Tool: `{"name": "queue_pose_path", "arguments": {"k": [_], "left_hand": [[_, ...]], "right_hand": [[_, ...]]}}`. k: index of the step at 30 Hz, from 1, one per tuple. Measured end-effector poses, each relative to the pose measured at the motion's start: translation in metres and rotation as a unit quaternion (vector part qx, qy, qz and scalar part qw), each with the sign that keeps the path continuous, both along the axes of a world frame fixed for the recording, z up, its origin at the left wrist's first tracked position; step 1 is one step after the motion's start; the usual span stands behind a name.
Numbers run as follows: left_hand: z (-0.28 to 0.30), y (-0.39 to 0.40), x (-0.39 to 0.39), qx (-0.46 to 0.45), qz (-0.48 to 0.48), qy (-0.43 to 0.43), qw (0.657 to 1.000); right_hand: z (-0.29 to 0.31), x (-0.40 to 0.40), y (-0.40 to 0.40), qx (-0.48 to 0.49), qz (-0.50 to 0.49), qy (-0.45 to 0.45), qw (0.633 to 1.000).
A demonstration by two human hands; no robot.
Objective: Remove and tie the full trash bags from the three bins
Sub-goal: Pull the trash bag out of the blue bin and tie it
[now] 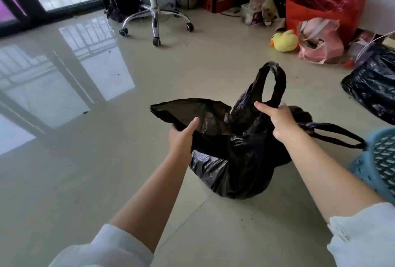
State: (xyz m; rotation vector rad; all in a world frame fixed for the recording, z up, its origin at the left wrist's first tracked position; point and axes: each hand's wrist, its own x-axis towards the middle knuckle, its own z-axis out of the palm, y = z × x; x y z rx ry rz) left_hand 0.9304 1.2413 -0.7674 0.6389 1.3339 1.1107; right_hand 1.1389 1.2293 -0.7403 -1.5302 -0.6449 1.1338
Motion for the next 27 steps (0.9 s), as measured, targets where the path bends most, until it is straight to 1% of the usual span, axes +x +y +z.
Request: {"name": "queue_pose_path", "arguments": {"k": [2, 4, 5, 7, 8, 9, 10, 11, 12, 13, 15, 16, 18, 19, 21, 23, 24, 25, 27], "left_hand": [[0.000, 0.002, 0.002, -0.012, -0.004, 0.053, 0.999], [0.004, 0.006, 0.002, 0.001, 0.013, 0.089, 0.996], [0.005, 0.010, 0.002, 0.028, 0.029, 0.123, 0.992], [0.014, 0.018, 0.000, 0.107, 0.078, 0.195, 0.972], [0.024, 0.021, 0.002, 0.137, 0.103, 0.209, 0.963], [0.036, 0.025, 0.003, 0.167, 0.114, 0.197, 0.959], [0.047, 0.029, 0.005, 0.198, 0.100, 0.149, 0.964], [0.058, 0.031, 0.007, 0.221, 0.065, 0.073, 0.970], [0.069, 0.033, 0.008, 0.221, 0.027, -0.004, 0.975], [0.076, 0.035, 0.008, 0.208, 0.005, -0.058, 0.976], [0.081, 0.039, 0.006, 0.194, -0.005, -0.101, 0.976], [0.079, 0.041, 0.004, 0.195, 0.016, -0.107, 0.975], [0.073, 0.039, 0.007, 0.209, 0.054, -0.076, 0.973], [0.067, 0.037, 0.010, 0.221, 0.055, -0.057, 0.972], [0.043, 0.036, 0.011, 0.230, 0.017, 0.008, 0.973], [0.018, 0.033, 0.007, 0.208, -0.053, 0.102, 0.971], [0.011, 0.032, 0.006, 0.188, -0.077, 0.123, 0.971], [0.004, 0.032, 0.003, 0.164, -0.094, 0.132, 0.973], [-0.003, 0.032, -0.003, 0.130, -0.121, 0.108, 0.978]], "right_hand": [[-0.009, -0.006, 0.004, -0.015, 0.057, -0.003, 0.998], [-0.015, -0.008, 0.007, -0.005, 0.081, -0.002, 0.997], [-0.016, -0.007, 0.009, 0.008, 0.079, 0.020, 0.997], [-0.017, 0.000, 0.011, 0.032, 0.075, 0.083, 0.993], [-0.015, 0.003, 0.013, 0.025, 0.076, 0.086, 0.993], [-0.012, 0.005, 0.014, 0.030, 0.069, 0.089, 0.993], [-0.011, 0.010, 0.016, 0.049, 0.067, 0.109, 0.991], [-0.007, 0.011, 0.014, 0.062, 0.081, 0.145, 0.984], [-0.002, 0.012, 0.013, 0.072, 0.079, 0.167, 0.980], [0.003, 0.012, 0.012, 0.061, 0.077, 0.192, 0.976], [0.010, 0.016, 0.012, 0.012, 0.053, 0.201, 0.978], [0.010, 0.019, 0.011, -0.004, 0.037, 0.201, 0.979], [0.008, 0.025, 0.008, -0.012, 0.015, 0.214, 0.977], [0.008, 0.028, 0.006, -0.003, 0.000, 0.216, 0.976], [0.006, 0.029, 0.001, 0.023, -0.028, 0.218, 0.975], [0.004, 0.027, -0.004, 0.047, -0.025, 0.246, 0.968], [0.002, 0.025, -0.005, 0.057, -0.010, 0.257, 0.965], [-0.001, 0.025, -0.006, 0.062, 0.011, 0.247, 0.967], [-0.011, 0.023, -0.006, 0.061, 0.053, 0.167, 0.983]]}}
